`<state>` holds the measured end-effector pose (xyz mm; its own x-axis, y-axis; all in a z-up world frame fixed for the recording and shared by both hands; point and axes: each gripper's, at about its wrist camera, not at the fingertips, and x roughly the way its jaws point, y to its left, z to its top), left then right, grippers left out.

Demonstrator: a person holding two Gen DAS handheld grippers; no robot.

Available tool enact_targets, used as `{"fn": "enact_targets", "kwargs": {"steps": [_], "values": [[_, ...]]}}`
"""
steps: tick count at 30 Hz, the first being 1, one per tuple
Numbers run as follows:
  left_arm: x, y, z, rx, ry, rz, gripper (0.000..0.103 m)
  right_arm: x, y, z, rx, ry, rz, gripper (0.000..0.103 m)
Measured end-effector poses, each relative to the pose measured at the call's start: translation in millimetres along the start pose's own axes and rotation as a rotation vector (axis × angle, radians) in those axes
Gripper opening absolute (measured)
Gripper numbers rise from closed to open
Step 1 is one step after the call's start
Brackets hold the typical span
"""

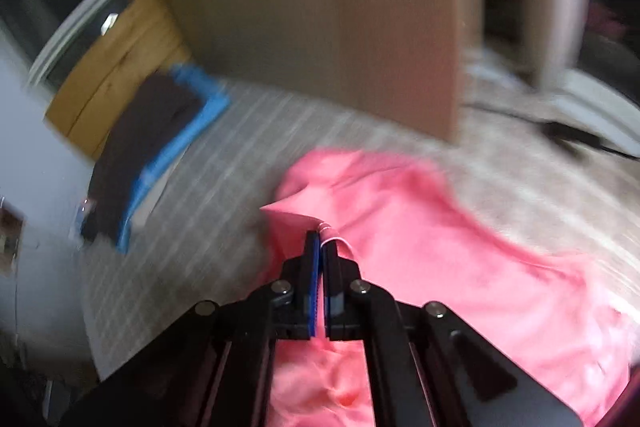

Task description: Fold clothes

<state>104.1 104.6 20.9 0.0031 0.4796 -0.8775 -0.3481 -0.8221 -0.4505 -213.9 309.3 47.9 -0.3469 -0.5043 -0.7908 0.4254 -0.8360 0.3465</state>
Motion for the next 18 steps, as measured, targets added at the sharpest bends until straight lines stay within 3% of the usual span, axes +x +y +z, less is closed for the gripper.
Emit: {"fn": "enact_targets", "kwargs": {"steps": [2,4,6,8,10,12,18], "values": [[0,-1,0,0.01,0.002,0.011,0.014,-1,-27,-4,0.085,0.051,-0.164,0.007],[1,-2,0,0.01,0.003,0.014,0.014,1,-31,-7,0.066,0.088,-0.251,0.007],[1,-3,1,0.009,0.004,0.016,0.014,-4,-18,-4,0.01,0.055,-0.26,0.008],[2,-4,0,0.011,0.002,0.018,0.014,-2,3,4,-0.057,0.036,-0.227,0.022],[2,-5,0,0.014,-0.001,0.021,0.014,5,27,10,-0.141,0.039,-0.186,0.025],[3,-6,-1,0.012,-0.004,0.019,0.015,14,45,11,-0.222,0.047,-0.232,0.027],[2,-8,-5,0.034,-0.014,0.023,0.015,5,16,7,-0.105,0.099,-0.35,0.028]]}}
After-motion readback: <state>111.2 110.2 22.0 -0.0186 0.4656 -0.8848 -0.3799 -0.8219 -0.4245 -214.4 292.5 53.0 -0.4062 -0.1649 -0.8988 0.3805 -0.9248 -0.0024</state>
